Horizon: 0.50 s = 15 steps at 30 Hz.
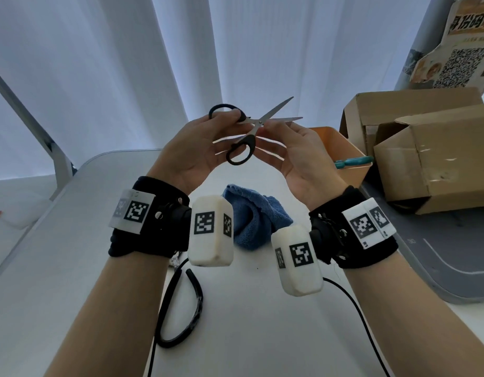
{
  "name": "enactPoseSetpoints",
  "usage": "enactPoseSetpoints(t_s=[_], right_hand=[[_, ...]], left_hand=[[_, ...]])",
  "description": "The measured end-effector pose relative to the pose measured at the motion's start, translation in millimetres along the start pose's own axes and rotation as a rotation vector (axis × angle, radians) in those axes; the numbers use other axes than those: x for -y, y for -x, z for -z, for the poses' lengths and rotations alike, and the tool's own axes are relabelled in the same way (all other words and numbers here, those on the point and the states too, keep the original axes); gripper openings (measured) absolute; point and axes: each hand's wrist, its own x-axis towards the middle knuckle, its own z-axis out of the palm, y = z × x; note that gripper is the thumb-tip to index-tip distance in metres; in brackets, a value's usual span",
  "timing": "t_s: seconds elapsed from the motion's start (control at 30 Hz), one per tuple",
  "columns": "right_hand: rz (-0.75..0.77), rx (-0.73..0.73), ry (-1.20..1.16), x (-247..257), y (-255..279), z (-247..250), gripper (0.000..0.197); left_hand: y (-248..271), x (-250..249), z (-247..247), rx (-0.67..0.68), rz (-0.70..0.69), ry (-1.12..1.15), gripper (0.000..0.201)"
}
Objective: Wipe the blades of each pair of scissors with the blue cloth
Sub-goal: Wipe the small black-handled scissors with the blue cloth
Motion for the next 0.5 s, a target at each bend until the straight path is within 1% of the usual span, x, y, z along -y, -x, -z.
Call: enactPoseSetpoints(t_s=[0.17,0.23,0.3,0.33,0.43,0.5], right_hand=[[0.010,-0.035,0.054,2.9,-1.5,1.0,0.010],[-0.004,-0.024,0.040,3.4,-1.5,0.9,0.006],[-0.006,0.009,0.005,4.1,-2.1,1.8,0.004],[-0.003,0.030,-0.018,4.5,-3.0,3.0,0.007],[0.000,0.059,-0.065,6.5,-5.4,6.2,0.029],[-0.005,0.059,-0.092,7.7,-5.4,6.1,0.040]], left_hand=[[-0.5,2.4,6.9,-0.054,-0.031,-0.087,0.024],[-1.5,3.2,8.1,-0.073,-0.030,-0.080,0.025],[-2.0,3.1,9.1,-0.086,-0.023,-0.060,0.021],[-1.9,2.7,10.0,-0.093,-0.019,-0.045,0.017],[-1.0,1.5,12.6,-0.107,-0.009,-0.024,0.008],[0.2,1.6,11.7,-0.090,0.002,-0.044,0.006]])
